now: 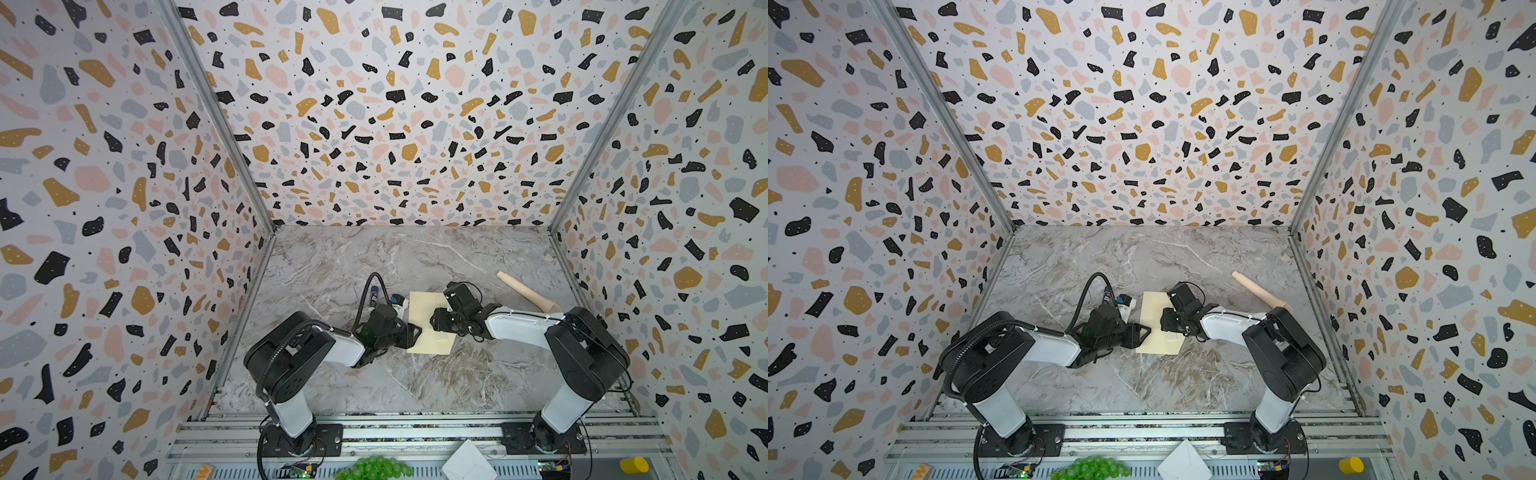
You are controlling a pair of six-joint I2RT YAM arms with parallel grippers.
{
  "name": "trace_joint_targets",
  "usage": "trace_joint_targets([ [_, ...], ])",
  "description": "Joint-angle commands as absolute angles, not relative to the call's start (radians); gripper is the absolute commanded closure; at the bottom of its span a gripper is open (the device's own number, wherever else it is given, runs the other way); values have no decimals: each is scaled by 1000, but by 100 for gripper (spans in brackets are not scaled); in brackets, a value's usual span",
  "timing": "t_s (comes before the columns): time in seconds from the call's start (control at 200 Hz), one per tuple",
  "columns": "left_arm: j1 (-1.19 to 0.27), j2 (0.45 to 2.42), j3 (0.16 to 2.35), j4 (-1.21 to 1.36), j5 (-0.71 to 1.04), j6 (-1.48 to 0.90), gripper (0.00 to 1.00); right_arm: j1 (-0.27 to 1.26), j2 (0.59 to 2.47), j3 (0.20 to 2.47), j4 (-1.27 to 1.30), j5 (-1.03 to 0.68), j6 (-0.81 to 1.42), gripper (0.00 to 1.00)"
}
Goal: Place the letter into the envelope and seal it
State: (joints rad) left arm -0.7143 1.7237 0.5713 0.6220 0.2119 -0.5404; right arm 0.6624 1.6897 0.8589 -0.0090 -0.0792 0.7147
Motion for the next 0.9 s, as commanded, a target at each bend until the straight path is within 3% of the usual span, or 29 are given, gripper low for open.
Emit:
trace_joint_targets([
  [0.0,-725,1740,577,632,226,-549,46,666,1700,853,-4,-104,733,47],
  [0.896,-742,1747,571,652,218,-566,46,683,1721,822,83,-210,814,49],
])
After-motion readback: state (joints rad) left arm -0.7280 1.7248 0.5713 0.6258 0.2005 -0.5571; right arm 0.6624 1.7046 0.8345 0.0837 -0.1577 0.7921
